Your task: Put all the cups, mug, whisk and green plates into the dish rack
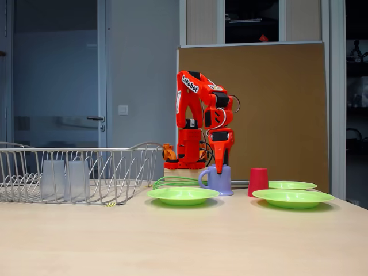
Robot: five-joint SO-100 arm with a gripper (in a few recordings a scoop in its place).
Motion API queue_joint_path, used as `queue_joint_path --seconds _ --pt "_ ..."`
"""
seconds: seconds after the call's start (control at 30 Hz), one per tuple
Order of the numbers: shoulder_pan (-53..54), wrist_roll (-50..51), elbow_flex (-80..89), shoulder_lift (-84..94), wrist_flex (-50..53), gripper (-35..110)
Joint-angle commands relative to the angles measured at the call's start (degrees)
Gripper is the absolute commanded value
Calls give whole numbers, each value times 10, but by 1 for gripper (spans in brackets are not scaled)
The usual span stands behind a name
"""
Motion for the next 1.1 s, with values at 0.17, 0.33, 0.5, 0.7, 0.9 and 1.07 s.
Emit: queue_joint_path --seconds 0.17,0.33,0.5,0.7,0.9,1.07 --pt "36 -31 24 -13 -29 13" --pt "43 -58 -5 -5 1 6" --pt "44 -125 -101 23 74 2" --pt "82 -267 -244 67 171 2" --pt "159 -421 -392 104 258 0" --pt "270 -533 -526 104 352 0"
